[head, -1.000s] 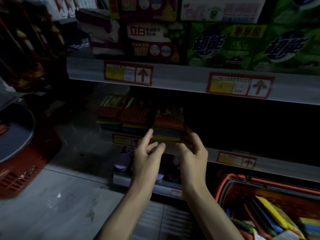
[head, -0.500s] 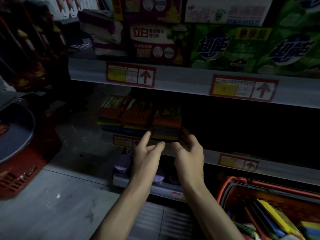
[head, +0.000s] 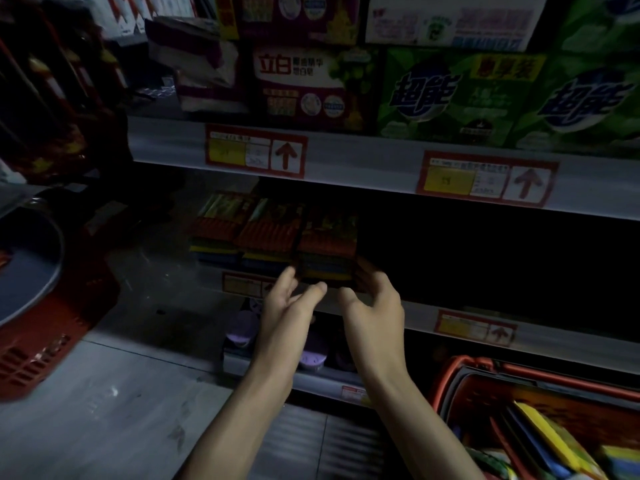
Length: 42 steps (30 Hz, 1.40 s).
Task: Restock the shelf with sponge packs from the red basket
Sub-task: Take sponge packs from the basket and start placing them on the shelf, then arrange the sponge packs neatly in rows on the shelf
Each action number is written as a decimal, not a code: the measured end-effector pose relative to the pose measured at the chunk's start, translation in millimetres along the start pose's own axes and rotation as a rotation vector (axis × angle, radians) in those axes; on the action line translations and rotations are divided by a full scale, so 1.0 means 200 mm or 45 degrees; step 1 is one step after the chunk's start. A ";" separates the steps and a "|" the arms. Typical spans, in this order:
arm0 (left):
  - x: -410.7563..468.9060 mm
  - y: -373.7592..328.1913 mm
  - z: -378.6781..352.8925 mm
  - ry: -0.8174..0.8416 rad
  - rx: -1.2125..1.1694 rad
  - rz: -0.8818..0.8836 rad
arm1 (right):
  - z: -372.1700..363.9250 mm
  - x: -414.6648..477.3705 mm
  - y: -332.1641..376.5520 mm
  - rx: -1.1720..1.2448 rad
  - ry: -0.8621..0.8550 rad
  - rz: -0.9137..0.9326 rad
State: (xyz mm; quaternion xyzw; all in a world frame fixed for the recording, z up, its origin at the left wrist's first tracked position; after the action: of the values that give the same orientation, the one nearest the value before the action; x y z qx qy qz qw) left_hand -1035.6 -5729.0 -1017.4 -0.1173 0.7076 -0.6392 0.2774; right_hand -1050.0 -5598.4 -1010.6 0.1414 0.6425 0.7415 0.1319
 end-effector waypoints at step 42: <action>-0.86 -0.13 -0.25 0.316 0.677 -0.979 | 1.23 -0.10 0.15 -0.820 0.411 0.872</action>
State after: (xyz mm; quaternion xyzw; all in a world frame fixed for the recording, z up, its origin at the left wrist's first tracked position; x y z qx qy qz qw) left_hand -927.0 -5600.6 -948.3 -0.2182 0.4530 -0.8632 -0.0453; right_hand -938.7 -5384.0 -948.0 0.1797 0.3099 0.9154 -0.1836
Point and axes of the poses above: each hand's wrist, its own x-axis towards the middle knuckle, its own z-axis out of the back of the hand, y = z × x, the point moved 5 cm from there along x, towards the middle knuckle, and after that the axes turned 15 degrees about -y, right-handed, at the moved point
